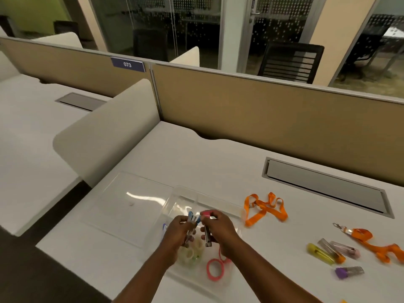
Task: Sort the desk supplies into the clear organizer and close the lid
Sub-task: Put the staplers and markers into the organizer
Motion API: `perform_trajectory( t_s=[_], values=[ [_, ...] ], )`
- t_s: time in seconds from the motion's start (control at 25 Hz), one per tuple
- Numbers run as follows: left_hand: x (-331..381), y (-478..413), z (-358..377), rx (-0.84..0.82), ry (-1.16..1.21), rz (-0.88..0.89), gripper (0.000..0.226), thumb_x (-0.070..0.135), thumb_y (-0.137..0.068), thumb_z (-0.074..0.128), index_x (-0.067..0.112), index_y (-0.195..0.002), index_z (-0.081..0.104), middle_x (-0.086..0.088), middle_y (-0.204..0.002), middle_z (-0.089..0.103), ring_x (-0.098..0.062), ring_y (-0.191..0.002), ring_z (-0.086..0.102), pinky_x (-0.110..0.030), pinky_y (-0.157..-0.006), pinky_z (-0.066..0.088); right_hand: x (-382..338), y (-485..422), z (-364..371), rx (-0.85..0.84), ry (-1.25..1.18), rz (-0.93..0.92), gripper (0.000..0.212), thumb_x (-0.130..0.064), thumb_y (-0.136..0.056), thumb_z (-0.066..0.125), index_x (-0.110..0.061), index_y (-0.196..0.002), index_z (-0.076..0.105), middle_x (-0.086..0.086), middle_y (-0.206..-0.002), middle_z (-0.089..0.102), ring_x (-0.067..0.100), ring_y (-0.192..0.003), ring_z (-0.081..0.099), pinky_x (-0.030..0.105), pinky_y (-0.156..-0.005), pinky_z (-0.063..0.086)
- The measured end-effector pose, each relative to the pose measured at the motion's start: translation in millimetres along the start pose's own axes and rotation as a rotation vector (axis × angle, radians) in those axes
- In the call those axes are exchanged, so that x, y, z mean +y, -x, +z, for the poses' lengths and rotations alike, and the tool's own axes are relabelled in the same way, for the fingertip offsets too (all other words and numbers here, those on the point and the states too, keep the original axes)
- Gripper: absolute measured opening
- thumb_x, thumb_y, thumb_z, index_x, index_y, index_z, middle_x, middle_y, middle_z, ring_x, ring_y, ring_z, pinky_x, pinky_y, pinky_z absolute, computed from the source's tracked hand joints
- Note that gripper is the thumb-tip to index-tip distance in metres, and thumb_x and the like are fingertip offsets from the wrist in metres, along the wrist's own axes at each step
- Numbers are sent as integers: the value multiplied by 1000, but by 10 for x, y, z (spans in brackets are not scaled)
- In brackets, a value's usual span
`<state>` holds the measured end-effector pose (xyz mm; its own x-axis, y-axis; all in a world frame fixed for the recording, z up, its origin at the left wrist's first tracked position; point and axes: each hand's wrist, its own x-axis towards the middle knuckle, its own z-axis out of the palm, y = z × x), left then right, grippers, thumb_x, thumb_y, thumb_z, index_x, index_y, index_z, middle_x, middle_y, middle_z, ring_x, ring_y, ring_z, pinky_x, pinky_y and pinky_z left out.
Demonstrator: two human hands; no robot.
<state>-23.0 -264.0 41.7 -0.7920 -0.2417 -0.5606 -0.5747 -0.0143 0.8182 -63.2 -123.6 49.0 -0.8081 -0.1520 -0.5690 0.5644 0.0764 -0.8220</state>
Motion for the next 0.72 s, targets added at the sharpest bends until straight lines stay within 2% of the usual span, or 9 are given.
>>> perform_trajectory(
  t_s=[0.12,0.24,0.4,0.48,0.56,0.64,0.72],
  values=[
    [-94,-53,-362,136,-42,29,11,17,-88,62,15,-99,60,-11,-85,71,-19,-64,68,-30,-56,51,87,-94,359,-18,116,-31,9,-19,-82,72,-23,-90,72,6,-96,72,19,-72,69,32,-64,55],
    [-225,-139,-632,242,-63,31,19,4,-83,59,16,-97,56,-12,-83,70,-24,-67,69,-34,-58,53,163,-192,669,-11,173,-46,8,-22,-78,72,-25,-85,71,4,-97,71,22,-76,69,31,-63,53],
    [-402,-277,-820,302,-224,75,20,-2,-81,54,17,-86,51,-10,-84,63,-30,-75,68,-45,-66,59,222,-280,964,9,301,-63,12,-15,-86,66,-19,-97,69,2,-99,67,19,-77,67,27,-60,56],
    [-465,-324,-836,320,-360,128,21,-2,-83,52,19,-80,51,-7,-84,61,-26,-76,64,-40,-67,57,275,-339,1055,22,459,-124,15,-14,-87,62,-15,-101,69,2,-97,68,21,-84,68,34,-71,59],
    [-512,-360,-806,335,-451,191,23,0,-85,55,20,-77,52,-5,-85,58,-20,-75,61,-31,-65,53,329,-392,1117,50,607,-183,17,-15,-85,60,-13,-100,69,4,-95,70,21,-86,65,35,-78,57],
    [-544,-379,-758,334,-497,223,22,0,-87,56,20,-77,55,-4,-88,55,-13,-74,58,-16,-62,44,383,-438,1170,67,686,-203,14,-18,-83,59,-13,-93,68,8,-95,68,19,-83,59,28,-69,51],
    [-586,-386,-717,319,-535,235,17,2,-89,56,17,-82,58,-2,-91,53,-9,-74,57,-11,-59,38,401,-443,1215,71,736,-206,11,-21,-84,59,-13,-89,64,11,-98,63,19,-78,55,23,-63,43]
  ],
)
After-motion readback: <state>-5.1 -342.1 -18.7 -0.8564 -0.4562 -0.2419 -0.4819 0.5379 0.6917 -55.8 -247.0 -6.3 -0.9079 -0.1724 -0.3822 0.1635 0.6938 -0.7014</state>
